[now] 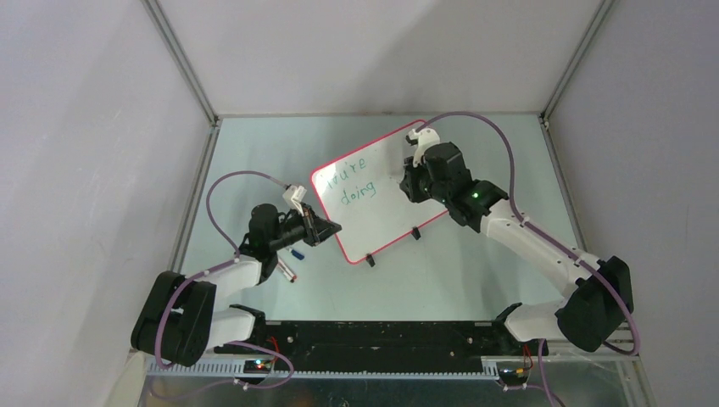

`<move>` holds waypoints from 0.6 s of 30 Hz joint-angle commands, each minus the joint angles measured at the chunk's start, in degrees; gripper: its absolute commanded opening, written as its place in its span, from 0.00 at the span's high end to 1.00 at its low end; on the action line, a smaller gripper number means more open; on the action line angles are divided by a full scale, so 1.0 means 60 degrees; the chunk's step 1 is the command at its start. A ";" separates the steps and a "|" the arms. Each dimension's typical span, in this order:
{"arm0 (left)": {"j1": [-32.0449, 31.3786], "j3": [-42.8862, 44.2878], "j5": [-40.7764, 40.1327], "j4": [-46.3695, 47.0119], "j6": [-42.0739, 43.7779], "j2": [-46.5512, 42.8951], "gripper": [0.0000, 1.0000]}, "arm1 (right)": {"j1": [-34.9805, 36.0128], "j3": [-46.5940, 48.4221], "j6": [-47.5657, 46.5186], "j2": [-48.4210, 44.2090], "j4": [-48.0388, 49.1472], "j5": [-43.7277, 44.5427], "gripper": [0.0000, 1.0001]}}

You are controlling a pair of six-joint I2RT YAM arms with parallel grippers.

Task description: Write a sentence on the whiteboard

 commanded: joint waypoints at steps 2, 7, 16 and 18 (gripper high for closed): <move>-0.0029 0.0080 -0.0808 -0.0652 0.0880 0.0138 1.00 | -0.0583 0.0020 0.0157 -0.0425 0.0465 -0.0465 1.00; -0.0035 0.0008 -0.1129 -0.0726 0.0912 -0.0116 1.00 | -0.0886 0.0510 0.0116 -0.0042 0.0100 -0.1139 1.00; -0.0034 -0.0079 -0.1657 -0.0923 0.1034 -0.0428 1.00 | -0.0893 0.1667 -0.0141 0.0718 -0.0752 -0.1352 1.00; -0.0040 -0.0054 -0.1687 -0.0920 0.1026 -0.0394 0.99 | -0.0919 0.1873 -0.0187 0.0825 -0.0871 -0.1349 1.00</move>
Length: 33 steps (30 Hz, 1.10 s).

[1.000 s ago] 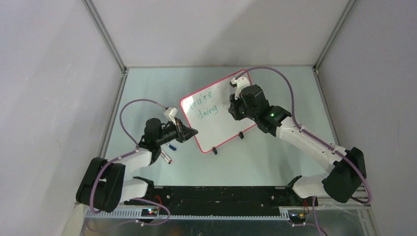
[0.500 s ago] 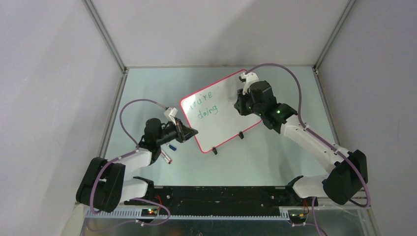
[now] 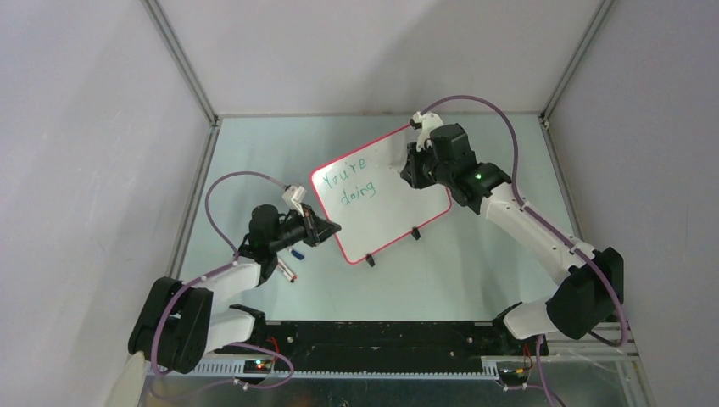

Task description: Write a sentence on the whiteboard

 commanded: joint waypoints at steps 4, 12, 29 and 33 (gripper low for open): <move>0.0082 0.0029 -0.1282 -0.0543 0.0946 0.0123 0.99 | -0.0100 0.0842 -0.0247 0.0273 -0.0367 -0.0133 1.00; 0.0075 0.0093 -0.1306 -0.0612 0.0968 0.0206 0.99 | -0.0126 0.0690 -0.0327 0.0422 -0.0366 -0.0215 1.00; 0.0080 0.0083 -0.1274 -0.0572 0.0946 0.0193 0.99 | 0.0130 0.0715 -0.0507 0.0635 -0.0373 0.0103 1.00; 0.0081 0.0079 -0.1274 -0.0572 0.0938 0.0179 0.99 | 0.0220 0.0704 -0.0537 0.0641 -0.0365 0.0318 1.00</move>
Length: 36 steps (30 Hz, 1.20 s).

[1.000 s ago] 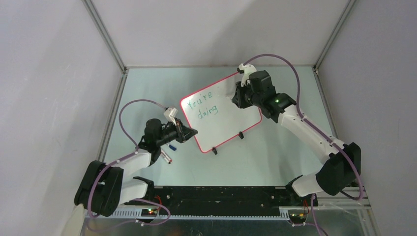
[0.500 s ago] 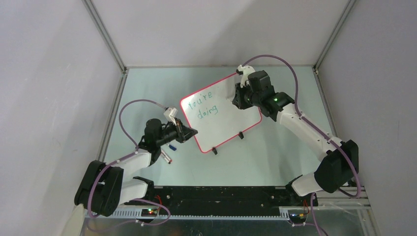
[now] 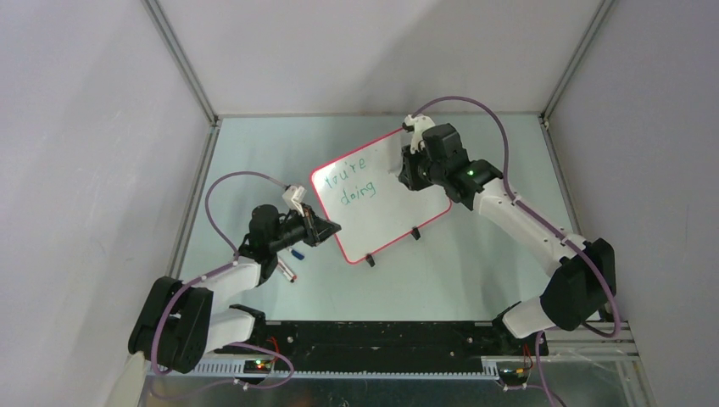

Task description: Write a sentence on the whiteboard

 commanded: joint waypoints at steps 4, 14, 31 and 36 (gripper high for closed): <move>0.0097 0.0067 -0.1241 -0.0569 0.0934 0.0140 0.99 | 0.0137 0.0285 -0.0184 0.0043 0.0114 0.0409 1.00; 0.0088 0.0068 -0.1246 -0.0573 0.0957 0.0139 0.99 | 0.0145 0.0278 -0.0174 0.0160 0.0182 0.0454 1.00; 0.0094 0.0074 -0.1212 -0.0555 0.0946 0.0149 0.99 | 0.0205 0.0479 -0.0142 0.0383 0.0147 0.0508 1.00; 0.0084 0.0072 -0.1204 -0.0561 0.0946 0.0152 0.99 | 0.0223 0.0510 -0.0141 0.0398 0.0171 0.0508 1.00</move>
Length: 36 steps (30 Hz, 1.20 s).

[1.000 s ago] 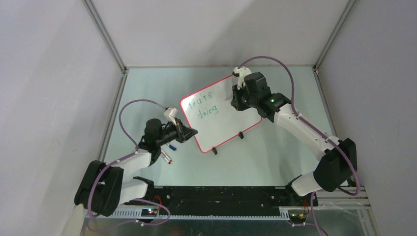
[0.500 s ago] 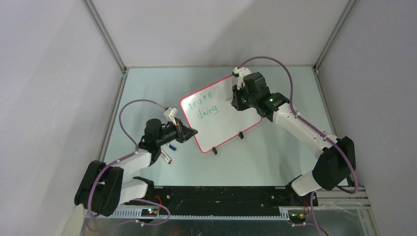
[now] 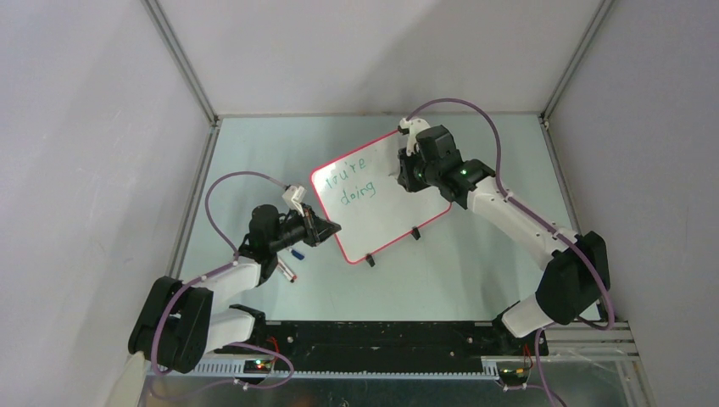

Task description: Write a sentence on the whiteboard

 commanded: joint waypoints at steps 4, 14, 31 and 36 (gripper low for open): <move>0.0093 0.0061 -0.1196 -0.0562 0.0947 0.0146 0.99 | 0.0052 0.0517 -0.0065 0.0038 0.0166 0.0107 1.00; 0.0090 0.0068 -0.1198 -0.0562 0.0947 0.0151 0.99 | 0.0112 0.0628 -0.0048 0.0126 0.0189 0.0107 1.00; 0.0091 0.0052 -0.1195 -0.0569 0.0960 0.0138 0.99 | 0.0229 0.0634 -0.0188 0.0121 0.0061 -0.0022 1.00; 0.0086 0.0055 -0.1197 -0.0569 0.0961 0.0124 0.99 | 0.0281 0.0629 -0.0251 0.0151 -0.0036 -0.0060 1.00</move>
